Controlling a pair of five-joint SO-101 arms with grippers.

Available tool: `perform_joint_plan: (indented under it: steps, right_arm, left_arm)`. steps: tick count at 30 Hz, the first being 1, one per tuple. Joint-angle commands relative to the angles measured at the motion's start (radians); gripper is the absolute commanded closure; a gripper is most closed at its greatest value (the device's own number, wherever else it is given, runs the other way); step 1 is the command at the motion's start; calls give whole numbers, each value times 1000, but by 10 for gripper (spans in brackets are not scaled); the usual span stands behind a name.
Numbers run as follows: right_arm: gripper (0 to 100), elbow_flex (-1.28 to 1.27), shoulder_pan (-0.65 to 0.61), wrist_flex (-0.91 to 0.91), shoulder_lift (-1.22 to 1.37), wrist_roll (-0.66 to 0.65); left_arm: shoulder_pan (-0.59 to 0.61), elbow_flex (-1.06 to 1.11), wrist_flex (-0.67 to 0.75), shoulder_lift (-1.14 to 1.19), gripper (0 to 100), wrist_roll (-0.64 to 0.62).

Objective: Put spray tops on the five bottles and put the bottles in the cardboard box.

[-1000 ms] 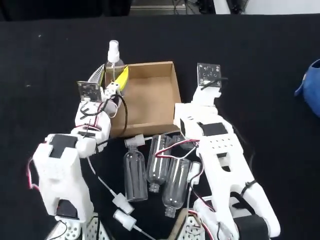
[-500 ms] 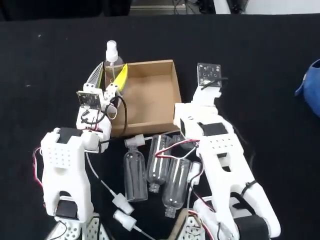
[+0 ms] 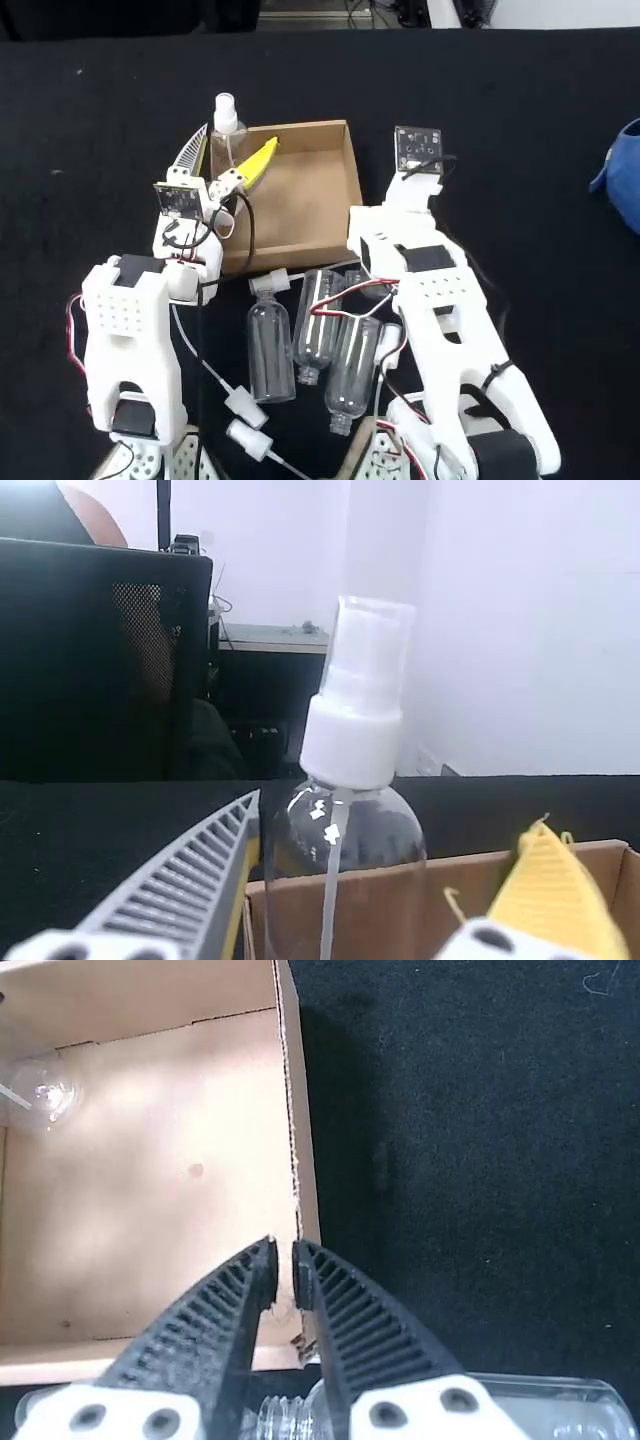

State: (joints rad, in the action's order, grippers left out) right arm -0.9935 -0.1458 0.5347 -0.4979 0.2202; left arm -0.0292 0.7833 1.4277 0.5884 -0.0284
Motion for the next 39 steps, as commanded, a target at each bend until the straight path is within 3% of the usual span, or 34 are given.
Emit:
perform_joint_plan:
  steps: [1, 7, 10, 22, 33, 39]
  right_arm:
    - [987, 7, -15, -25, -45, 2]
    - [987, 7, -15, -25, -45, 0]
    - [987, 7, -15, -25, -45, 0]
    - [987, 5, -15, -25, -45, 0]
    - [987, -5, -14, -29, -45, 0]
    - [987, -7, -14, -31, -45, 0]
  left_arm:
    - [-15, -7, 6, -2, 739, 6]
    - [-18, 4, 6, -37, 737, 8]
    - [-16, 36, -72, -124, 737, 8]
    - [-4, 91, -680, -594, 739, -28]
    - [-4, 82, -1416, -962, 741, -35]
    - [-4, 82, -1688, -1114, 754, -35]
